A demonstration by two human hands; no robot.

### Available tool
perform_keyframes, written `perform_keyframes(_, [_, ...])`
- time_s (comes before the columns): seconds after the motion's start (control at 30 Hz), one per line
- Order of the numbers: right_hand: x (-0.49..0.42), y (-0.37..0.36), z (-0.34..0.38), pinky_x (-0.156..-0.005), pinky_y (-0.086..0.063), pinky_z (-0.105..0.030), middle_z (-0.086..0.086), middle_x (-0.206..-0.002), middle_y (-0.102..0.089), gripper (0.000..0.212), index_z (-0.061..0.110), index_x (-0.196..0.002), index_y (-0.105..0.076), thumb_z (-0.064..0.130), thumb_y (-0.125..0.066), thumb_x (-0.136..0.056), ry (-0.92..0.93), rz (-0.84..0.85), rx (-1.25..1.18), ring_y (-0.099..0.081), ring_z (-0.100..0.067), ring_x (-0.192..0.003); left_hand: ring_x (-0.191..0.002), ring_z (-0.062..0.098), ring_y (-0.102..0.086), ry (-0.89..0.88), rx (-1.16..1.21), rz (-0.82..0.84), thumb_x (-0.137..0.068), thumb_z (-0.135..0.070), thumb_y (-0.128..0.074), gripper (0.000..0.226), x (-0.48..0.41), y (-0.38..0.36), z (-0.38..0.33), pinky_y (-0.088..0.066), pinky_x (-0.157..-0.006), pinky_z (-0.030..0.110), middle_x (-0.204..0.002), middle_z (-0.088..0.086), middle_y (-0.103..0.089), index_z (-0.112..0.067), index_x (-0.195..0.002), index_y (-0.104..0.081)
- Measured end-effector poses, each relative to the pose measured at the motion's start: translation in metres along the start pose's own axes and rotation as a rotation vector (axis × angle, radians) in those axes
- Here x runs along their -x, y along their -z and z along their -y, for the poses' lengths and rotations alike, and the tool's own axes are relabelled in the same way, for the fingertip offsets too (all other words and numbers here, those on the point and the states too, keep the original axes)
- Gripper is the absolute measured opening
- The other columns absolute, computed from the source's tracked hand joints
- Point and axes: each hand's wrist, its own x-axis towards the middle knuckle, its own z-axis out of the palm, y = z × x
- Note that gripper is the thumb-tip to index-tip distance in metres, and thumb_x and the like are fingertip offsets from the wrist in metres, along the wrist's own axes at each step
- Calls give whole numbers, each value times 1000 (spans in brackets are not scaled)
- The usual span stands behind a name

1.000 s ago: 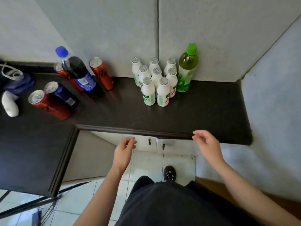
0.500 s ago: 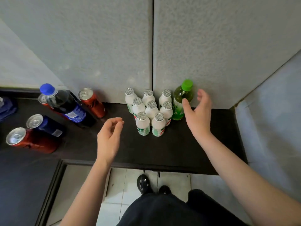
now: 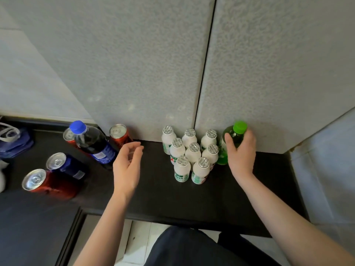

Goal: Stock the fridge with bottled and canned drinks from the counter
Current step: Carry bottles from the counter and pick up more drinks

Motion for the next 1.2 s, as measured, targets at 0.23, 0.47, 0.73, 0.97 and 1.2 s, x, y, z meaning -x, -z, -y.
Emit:
perform_keyframes(0.23, [-4, 33, 46, -83, -40, -30, -9, -102, -51, 47, 2, -112, -52, 43, -49, -88, 202, -162, -55, -44, -14, -95, -101, 12, -58, -213, -42, -122, -94, -14, -55, 15, -13, 13, -10, -47, -83, 25, -108, -6, -58, -18, -109, -58])
perform_keyframes(0.47, [-7, 56, 104, -83, -33, -14, -8, -97, -49, 47, -4, -103, -54, 39, -48, -86, 415, -191, -198, -40, -9, -95, -132, 33, -30, -371, -356, -546, -84, -24, -61, 43, -40, 30, -2, -20, -111, 36, -140, 23, -36, -1, -120, -52])
perform_keyframes(0.73, [4, 41, 145, -76, -35, -21, 22, -87, -41, 10, 36, -91, -42, 32, -50, -86, 489, -19, -420, -43, -10, -82, -133, 16, -34, -190, -83, -523, -84, -33, -57, 68, -72, 46, 15, -26, -115, 34, -145, 0, -35, -15, -143, -29])
perform_keyframes(0.97, [28, 12, 163, -73, -38, -23, 2, -83, -47, 18, 20, -92, -48, 36, -49, -85, 391, 137, -455, -47, -13, -76, -85, 4, -46, -176, -115, -476, -91, -38, -43, 27, -89, 65, 34, -31, -75, 19, -94, -12, -46, -18, -107, -49])
perform_keyframes(1.2, [50, -7, 171, -74, -43, -31, 1, -85, -51, 9, 35, -93, -48, 39, -48, -85, 378, 219, -514, -52, -18, -79, -81, -2, -45, -220, -51, -422, -91, -29, -44, 21, -71, 71, 36, -32, -71, 1, -95, -4, -54, -16, -107, -51])
